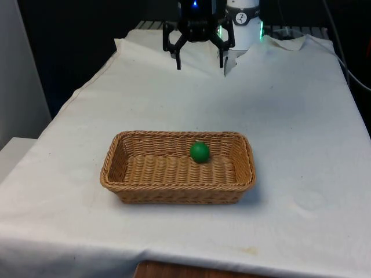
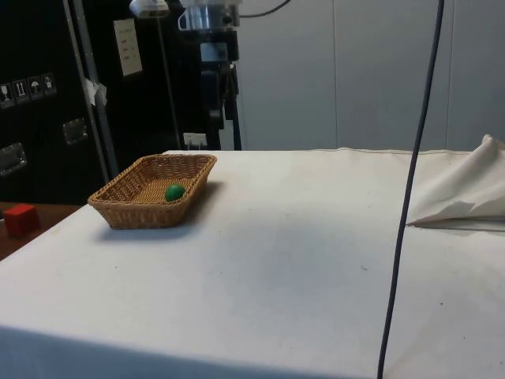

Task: Pick up the ball and place it into the basket.

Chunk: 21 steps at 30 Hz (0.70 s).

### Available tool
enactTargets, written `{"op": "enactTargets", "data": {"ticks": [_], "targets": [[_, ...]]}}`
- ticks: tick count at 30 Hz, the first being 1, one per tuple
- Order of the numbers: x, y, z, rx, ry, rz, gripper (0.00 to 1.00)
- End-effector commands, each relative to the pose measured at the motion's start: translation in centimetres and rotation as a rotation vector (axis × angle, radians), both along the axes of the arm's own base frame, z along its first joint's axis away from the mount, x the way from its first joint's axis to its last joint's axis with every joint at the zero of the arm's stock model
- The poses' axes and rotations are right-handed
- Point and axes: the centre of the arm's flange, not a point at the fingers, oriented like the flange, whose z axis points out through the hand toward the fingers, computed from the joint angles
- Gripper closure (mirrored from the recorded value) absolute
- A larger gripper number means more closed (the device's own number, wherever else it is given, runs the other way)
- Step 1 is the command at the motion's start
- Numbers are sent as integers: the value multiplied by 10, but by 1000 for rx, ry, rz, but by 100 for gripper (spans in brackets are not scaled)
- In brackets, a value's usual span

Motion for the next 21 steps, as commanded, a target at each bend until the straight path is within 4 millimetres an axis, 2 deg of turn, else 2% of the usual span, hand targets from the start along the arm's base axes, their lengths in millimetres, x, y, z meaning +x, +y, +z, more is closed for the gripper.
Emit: {"op": "enactTargets", "data": {"ticks": [1,21], "targets": [[-1,-1,-1,-18,13,-7,0],[-2,-3,-2,-71,32,-71,0]]}}
